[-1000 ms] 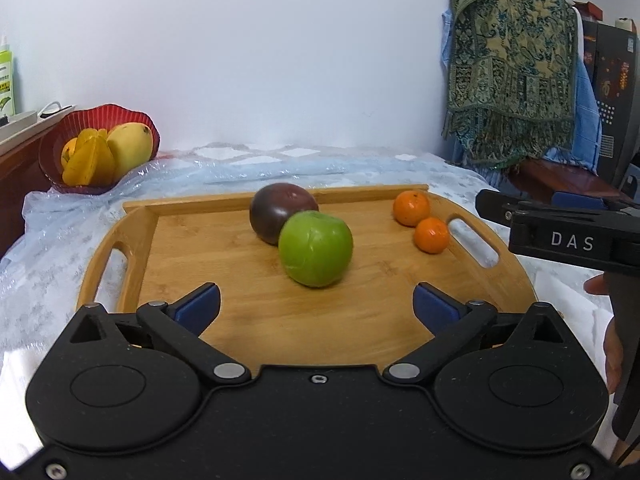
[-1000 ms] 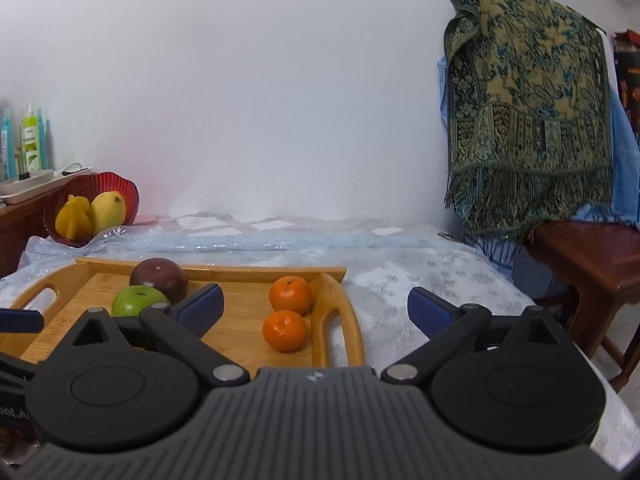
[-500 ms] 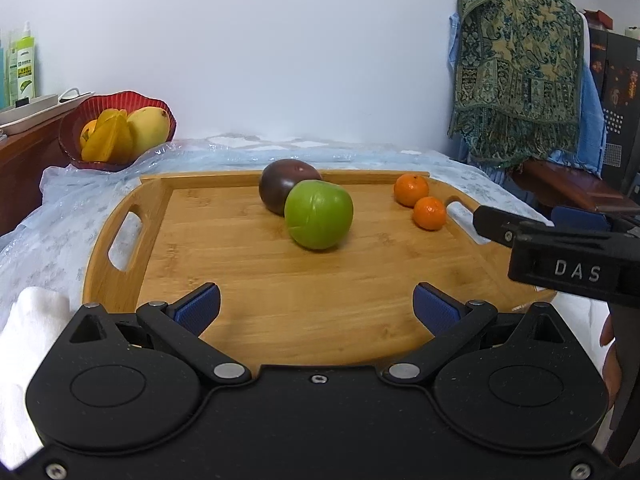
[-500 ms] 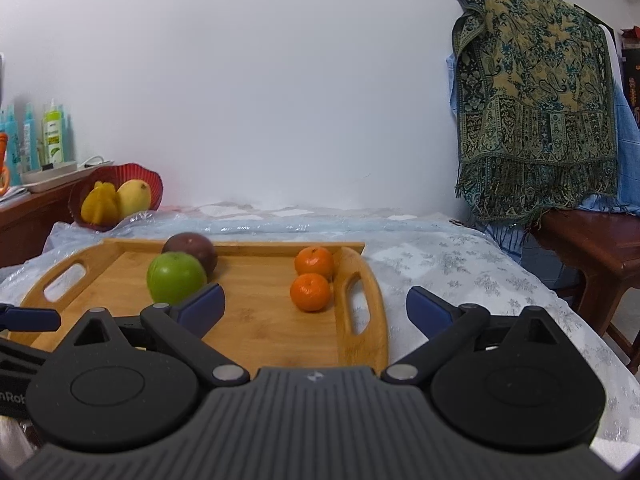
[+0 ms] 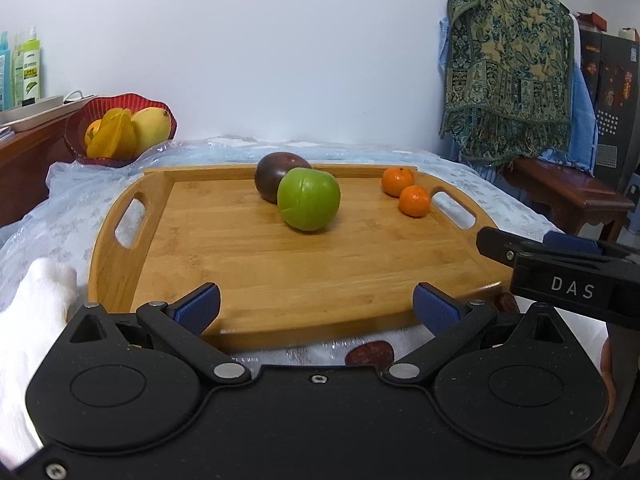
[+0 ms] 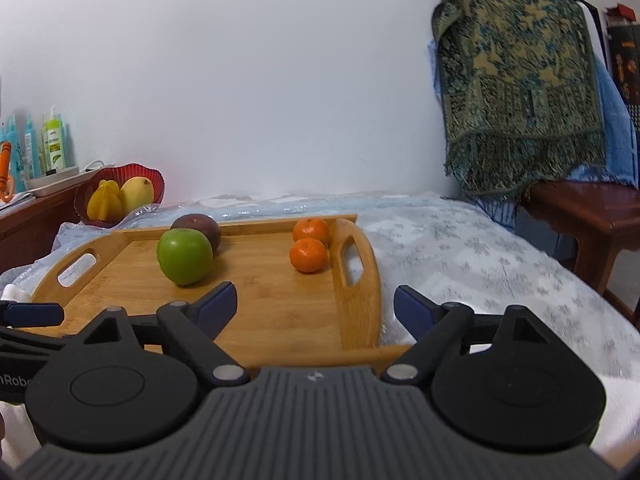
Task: Organize fruits
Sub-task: 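Withdraw both grippers from the tray toward the red dates beside it, then grasp a red date with the left gripper while the right gripper grasps another date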
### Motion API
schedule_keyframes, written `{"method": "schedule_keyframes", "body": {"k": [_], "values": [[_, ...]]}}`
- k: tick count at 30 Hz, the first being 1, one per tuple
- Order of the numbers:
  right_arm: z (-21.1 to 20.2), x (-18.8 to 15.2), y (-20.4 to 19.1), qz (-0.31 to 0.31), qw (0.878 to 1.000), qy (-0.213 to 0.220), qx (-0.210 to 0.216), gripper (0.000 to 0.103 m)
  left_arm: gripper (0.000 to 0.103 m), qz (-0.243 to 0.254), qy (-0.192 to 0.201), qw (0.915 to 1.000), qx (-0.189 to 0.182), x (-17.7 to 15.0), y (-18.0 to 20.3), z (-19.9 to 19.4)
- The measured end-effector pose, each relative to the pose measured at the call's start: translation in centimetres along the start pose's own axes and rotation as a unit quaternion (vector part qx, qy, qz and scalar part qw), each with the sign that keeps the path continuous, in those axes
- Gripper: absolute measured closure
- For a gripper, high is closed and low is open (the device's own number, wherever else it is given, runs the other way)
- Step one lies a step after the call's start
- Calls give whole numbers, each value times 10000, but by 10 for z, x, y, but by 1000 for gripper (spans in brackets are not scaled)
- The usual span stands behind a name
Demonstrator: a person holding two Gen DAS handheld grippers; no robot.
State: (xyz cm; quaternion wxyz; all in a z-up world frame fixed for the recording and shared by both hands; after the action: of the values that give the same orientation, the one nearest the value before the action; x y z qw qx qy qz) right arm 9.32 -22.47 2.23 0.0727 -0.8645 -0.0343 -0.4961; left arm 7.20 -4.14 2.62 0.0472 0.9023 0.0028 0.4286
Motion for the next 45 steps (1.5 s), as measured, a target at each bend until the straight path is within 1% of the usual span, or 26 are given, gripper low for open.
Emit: {"method": "schedule_keyframes", "body": {"k": [10, 12, 14, 16, 18, 20, 27, 31, 34, 38, 40, 44, 45], "values": [[-5, -20, 3, 231, 9994, -265, -10, 22, 0, 8, -2, 10000, 81, -14, 3, -3], [-5, -23, 3, 266, 9992, -314, -8, 25, 0, 25, -2, 10000, 78, -17, 5, -3], [-5, -25, 2, 287, 9988, -398, -2, 37, 0, 43, 9, 10000, 55, -19, 6, -4], [-4, -27, 2, 309, 9985, -459, 0, 41, 1, 81, 31, 10000, 30, -21, 7, -5], [-4, -28, 2, 326, 9983, -491, 9, 42, 3, 130, 53, 9999, 18, -23, 9, -6], [-5, -30, 1, 328, 9982, -510, 14, 44, 5, 166, 51, 9998, -16, -24, 10, -7], [-5, -34, 0, 320, 9978, -578, 2, 46, 29, 94, -120, 9998, -154, -27, 10, -5], [-4, -35, -1, 307, 9977, -602, 2, 47, 38, 151, -183, 9996, -138, -28, 13, -2], [-4, -36, -2, 299, 9977, -615, 3, 49, 43, 131, -246, 9996, -107, -29, 15, 2], [-4, -36, -3, 279, 9977, -611, 0, 49, 44, 110, -312, 9994, -58, -29, 18, 7], [-4, -36, -3, 283, 9977, -613, 0, 50, 48, 110, -347, 9993, -41, -29, 19, 10], [-3, -36, -4, 287, 9976, -636, 4, 53, 51, 95, -384, 9992, 20, -30, 20, 12], [-3, -36, -4, 290, 9975, -648, 8, 53, 54, 103, -397, 9992, 22, -30, 21, 13]]}}
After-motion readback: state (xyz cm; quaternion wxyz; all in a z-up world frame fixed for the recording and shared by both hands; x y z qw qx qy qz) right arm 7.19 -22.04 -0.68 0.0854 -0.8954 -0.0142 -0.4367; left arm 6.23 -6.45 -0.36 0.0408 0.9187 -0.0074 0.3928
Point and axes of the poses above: each gripper's, at about its wrist camera, not at the fingertips, and z roughly the way its jaws point, y to its right, x to its top, the point moved 1 cm from there along z, roughly the way its jaws point, and after that the axes turned 9 degrees about -y, right-handed, at the moved point
